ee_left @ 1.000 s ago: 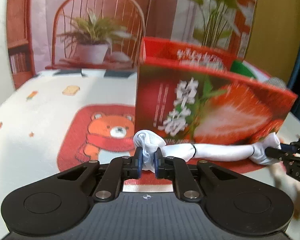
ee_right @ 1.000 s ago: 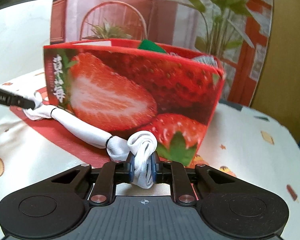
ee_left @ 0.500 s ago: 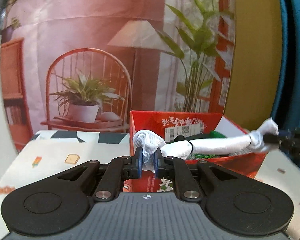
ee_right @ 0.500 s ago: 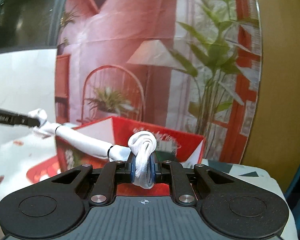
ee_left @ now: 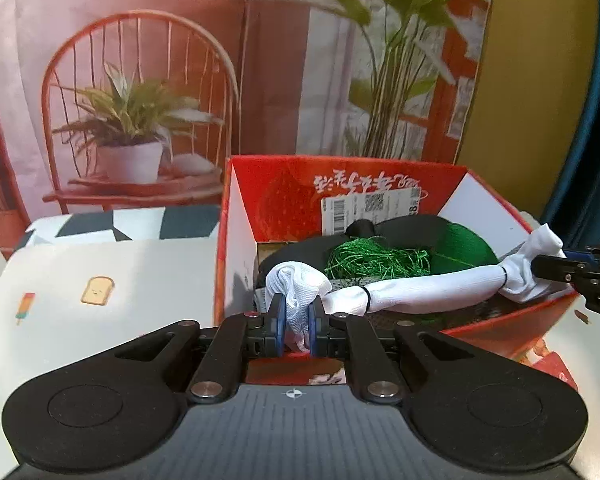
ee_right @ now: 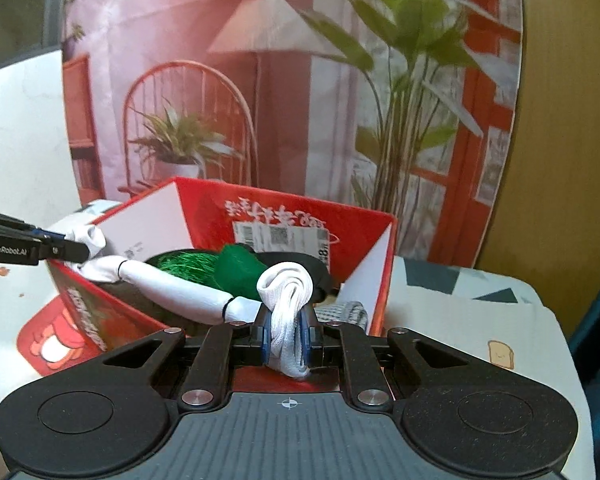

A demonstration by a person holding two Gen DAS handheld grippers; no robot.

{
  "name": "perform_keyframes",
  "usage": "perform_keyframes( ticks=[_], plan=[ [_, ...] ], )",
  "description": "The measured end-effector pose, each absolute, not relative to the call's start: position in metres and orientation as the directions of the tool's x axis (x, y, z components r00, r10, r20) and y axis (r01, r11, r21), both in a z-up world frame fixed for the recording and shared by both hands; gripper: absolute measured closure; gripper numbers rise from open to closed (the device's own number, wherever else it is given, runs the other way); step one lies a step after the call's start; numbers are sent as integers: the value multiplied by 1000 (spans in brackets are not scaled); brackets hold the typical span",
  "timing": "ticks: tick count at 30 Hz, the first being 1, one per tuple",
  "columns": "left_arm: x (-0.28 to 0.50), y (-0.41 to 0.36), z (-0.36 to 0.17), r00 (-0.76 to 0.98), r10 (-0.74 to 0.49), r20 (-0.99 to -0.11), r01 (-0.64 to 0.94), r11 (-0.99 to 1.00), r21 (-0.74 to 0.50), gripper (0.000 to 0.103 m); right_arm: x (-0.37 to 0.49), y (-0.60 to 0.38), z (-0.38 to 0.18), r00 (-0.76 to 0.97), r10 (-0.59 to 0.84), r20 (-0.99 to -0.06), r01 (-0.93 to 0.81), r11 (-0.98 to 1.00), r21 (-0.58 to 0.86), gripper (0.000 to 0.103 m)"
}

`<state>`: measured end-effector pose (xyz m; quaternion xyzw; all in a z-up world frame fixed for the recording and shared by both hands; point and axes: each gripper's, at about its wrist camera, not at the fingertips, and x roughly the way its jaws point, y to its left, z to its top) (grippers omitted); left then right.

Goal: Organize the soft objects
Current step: 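Lift the white knotted cloth and carry it over the red box, then lower the white cloth into the red box and open both grippers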

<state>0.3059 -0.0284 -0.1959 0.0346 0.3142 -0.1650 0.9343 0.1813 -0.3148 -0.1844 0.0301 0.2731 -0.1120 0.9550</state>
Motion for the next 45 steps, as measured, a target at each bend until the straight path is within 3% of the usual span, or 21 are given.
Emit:
perform_keyframes(
  ticks=[15,18,20,21,23,26,31,33,34,40,45],
  plan=[
    [328,-53,-208,730,-241,-639,359,931,60,87,216,-324,-209,771,-217,-599,246,969,-34,89],
    [324,-52,-204,738,-257,-624,367,929,52,61,212,-325,-208,773,-217,-596,255,967,-22,88],
    [318,-51,-199,745,-283,-604,379,925,35,37,209,-324,-205,775,-212,-595,259,966,-7,83],
    [315,-51,-197,749,-293,-595,385,922,30,33,208,-324,-204,776,-211,-594,260,966,-3,83],
    [309,-51,-193,753,-309,-581,394,919,22,18,205,-323,-201,778,-212,-592,261,965,-3,74],
    [298,-49,-185,766,-331,-551,401,916,6,4,201,-320,-196,786,-194,-588,257,966,25,58],
    [280,-46,-171,800,-284,-528,346,938,20,0,190,-313,-180,806,-201,-557,274,961,48,31],
    [272,-43,-165,813,-249,-527,312,949,34,0,182,-309,-171,817,-200,-541,280,957,70,16],
    [265,-40,-162,820,-241,-519,303,952,37,0,178,-308,-167,823,-203,-531,287,955,79,3],
    [229,-22,-132,857,-209,-470,247,969,19,0,145,-294,-133,853,-220,-473,318,938,138,0],
    [182,-19,-94,913,-127,-387,172,982,83,0,115,-276,-97,864,-271,-425,366,917,158,0]
  ],
)
